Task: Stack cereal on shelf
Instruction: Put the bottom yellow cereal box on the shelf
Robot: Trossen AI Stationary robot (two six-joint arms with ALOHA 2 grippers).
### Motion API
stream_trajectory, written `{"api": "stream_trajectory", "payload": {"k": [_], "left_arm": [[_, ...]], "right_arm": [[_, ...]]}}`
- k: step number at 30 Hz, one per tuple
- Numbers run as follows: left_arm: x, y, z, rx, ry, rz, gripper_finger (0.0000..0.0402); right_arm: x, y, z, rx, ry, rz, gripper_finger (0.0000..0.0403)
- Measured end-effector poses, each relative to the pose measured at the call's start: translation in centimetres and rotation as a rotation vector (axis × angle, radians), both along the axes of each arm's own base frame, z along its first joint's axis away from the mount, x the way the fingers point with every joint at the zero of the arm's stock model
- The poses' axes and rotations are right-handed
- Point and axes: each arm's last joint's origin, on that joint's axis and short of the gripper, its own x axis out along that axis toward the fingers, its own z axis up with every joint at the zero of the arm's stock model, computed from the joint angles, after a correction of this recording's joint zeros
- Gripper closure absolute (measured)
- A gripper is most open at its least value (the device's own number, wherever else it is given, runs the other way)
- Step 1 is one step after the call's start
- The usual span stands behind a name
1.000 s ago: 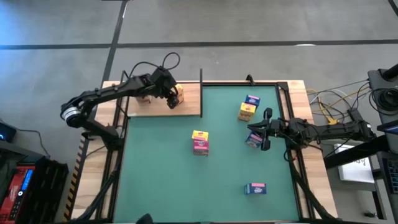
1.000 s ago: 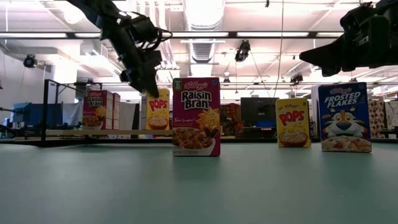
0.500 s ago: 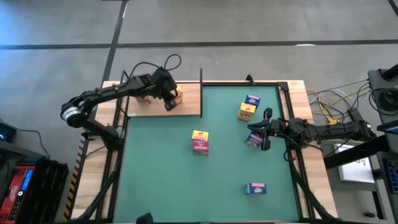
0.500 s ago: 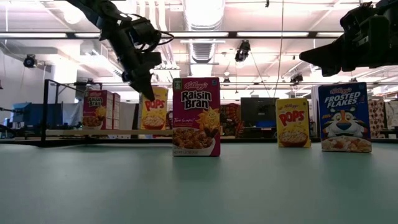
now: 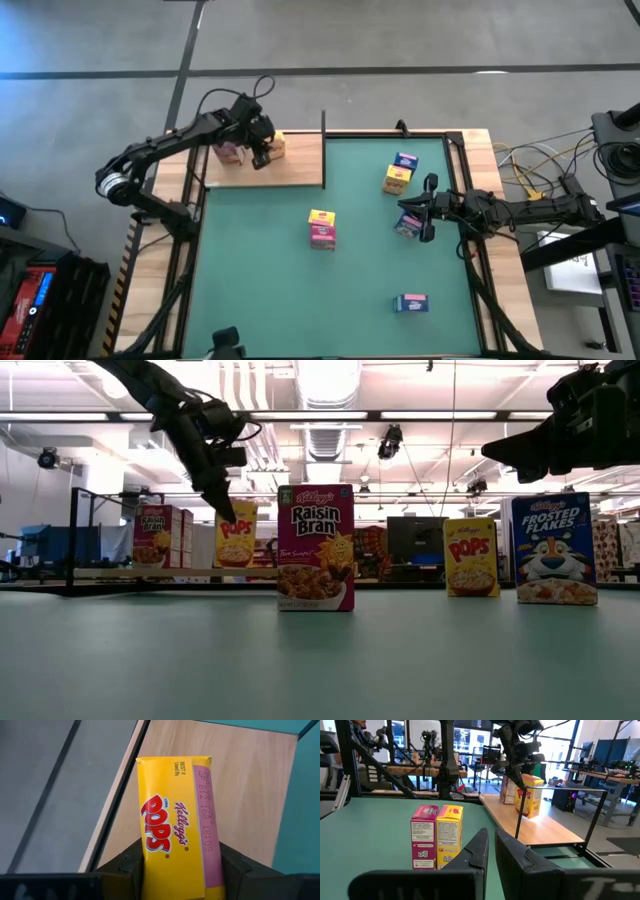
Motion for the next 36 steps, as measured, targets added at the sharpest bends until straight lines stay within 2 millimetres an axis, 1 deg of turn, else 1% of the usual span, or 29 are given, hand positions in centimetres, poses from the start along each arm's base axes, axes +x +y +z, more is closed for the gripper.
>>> {"api": "stream_trajectory", "payload": {"k": [5,12,20,28,31,36], "left_arm": [[-0.5,0.7,0.1,0.042,0.005,-0.065,0.0264],[-0.7,1.0,0.2,0.097,0.024,-0.169,0.0264],[-1.7,2.2,-0.4,0.082,0.046,-0.129,0.0264],[-1.9,2.9,-0.9,0.060,0.046,-0.107,0.0264],[-2.0,3.0,-1.0,0.048,0.040,-0.084,0.0252],[-2.2,3.0,-1.1,0.054,0.067,-0.063,0.0209]], "right_arm": [[0.0,0.0,0.0,0.000,0.000,0.000,0.0380],[0.0,0.0,0.0,0.000,0.000,0.000,0.0380],[0.0,0.0,0.0,0.000,0.000,0.000,0.0380],[0.0,0.0,0.0,0.000,0.001,0.000,0.0380],[0.0,0.0,0.0,0.000,0.000,0.000,0.0380],[0.0,0.0,0.0,0.000,0.000,0.000,0.0380]]}}
